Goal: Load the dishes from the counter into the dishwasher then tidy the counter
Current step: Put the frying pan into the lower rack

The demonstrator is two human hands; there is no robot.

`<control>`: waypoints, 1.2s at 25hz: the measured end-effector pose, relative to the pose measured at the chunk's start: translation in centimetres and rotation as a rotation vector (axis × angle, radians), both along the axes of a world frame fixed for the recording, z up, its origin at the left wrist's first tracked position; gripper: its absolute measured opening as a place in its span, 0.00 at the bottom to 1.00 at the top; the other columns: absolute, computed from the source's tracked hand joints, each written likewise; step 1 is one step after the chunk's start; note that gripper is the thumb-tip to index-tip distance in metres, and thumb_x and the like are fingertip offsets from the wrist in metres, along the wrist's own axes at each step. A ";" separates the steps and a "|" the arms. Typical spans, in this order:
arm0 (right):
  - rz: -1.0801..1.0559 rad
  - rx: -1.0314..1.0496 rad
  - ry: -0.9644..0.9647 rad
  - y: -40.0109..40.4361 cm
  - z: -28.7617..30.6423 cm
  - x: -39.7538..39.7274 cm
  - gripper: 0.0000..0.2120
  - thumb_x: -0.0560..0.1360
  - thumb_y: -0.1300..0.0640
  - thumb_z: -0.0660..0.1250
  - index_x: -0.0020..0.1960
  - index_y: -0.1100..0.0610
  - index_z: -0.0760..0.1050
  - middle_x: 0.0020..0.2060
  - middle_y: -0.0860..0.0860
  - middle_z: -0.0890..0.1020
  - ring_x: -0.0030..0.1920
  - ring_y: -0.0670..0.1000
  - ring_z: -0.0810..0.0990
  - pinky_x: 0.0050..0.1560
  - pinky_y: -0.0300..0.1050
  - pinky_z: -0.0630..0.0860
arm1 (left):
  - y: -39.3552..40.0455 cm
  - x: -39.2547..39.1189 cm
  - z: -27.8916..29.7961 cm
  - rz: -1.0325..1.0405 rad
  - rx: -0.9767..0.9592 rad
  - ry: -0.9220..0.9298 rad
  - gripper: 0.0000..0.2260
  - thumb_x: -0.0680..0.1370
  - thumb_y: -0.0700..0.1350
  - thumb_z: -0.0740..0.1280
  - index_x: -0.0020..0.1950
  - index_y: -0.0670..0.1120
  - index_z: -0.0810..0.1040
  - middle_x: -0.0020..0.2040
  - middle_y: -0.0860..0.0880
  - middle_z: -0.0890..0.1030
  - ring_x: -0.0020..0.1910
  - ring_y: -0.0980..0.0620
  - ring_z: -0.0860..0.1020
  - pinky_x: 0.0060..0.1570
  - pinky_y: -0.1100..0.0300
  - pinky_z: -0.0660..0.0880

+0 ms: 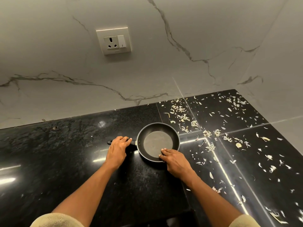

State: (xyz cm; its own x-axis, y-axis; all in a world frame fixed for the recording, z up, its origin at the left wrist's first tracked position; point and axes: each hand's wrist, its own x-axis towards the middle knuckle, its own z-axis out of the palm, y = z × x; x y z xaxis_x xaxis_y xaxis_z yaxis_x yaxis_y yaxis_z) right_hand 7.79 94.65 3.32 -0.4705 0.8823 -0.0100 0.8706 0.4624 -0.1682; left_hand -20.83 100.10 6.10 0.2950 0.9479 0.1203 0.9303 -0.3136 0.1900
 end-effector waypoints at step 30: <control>-0.489 0.497 -0.062 -43.6 3.8 -7.5 0.11 0.69 0.70 0.70 0.46 0.57 0.82 0.41 0.51 0.84 0.41 0.54 0.82 0.47 0.47 0.81 | -27.7 -4.7 1.4 -0.779 0.211 -0.165 0.35 0.51 0.25 0.74 0.57 0.41 0.84 0.58 0.42 0.83 0.54 0.44 0.84 0.52 0.49 0.81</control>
